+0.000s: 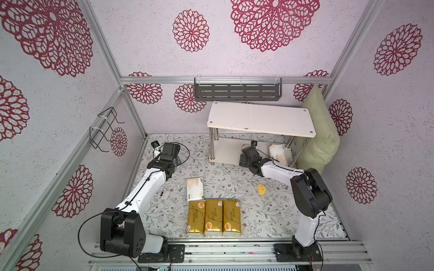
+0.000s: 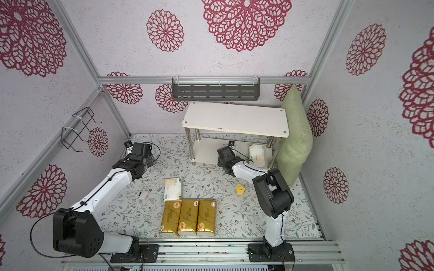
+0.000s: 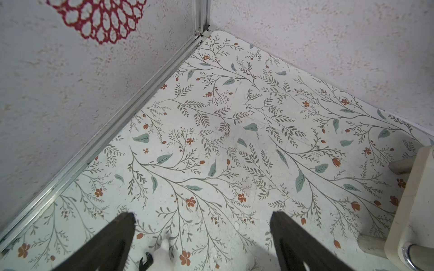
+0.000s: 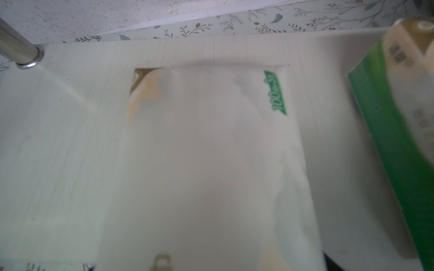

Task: Place the tissue boxes on the shelf by color
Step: Place a box of tissues on the shelf.

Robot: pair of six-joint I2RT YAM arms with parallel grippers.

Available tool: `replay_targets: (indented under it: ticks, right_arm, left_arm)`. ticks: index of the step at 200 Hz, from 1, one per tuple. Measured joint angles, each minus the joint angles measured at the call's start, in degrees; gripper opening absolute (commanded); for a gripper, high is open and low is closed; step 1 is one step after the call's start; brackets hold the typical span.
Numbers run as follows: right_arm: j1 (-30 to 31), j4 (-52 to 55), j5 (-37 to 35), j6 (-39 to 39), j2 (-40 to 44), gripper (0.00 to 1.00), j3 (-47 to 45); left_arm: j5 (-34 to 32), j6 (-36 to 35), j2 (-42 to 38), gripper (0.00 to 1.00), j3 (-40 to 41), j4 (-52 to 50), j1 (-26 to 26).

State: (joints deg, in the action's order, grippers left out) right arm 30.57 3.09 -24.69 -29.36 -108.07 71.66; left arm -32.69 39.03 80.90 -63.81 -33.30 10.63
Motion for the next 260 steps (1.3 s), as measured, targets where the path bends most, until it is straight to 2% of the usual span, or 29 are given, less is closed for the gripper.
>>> replay_targets:
  ticks: [85, 260]
  right_arm:
    - [-1.14, -1.11, -1.66, 0.00, -2.82, 0.77, 2.60]
    - [-2.29, -5.79, -1.73, 2.95, -3.06, 0.88, 0.22]
  left_arm:
    - [-0.35, -0.24, 0.00, 0.97, 0.00, -0.02, 0.11]
    - [-1.03, -0.26, -0.17, 0.97, 0.00, -0.07, 0.11]
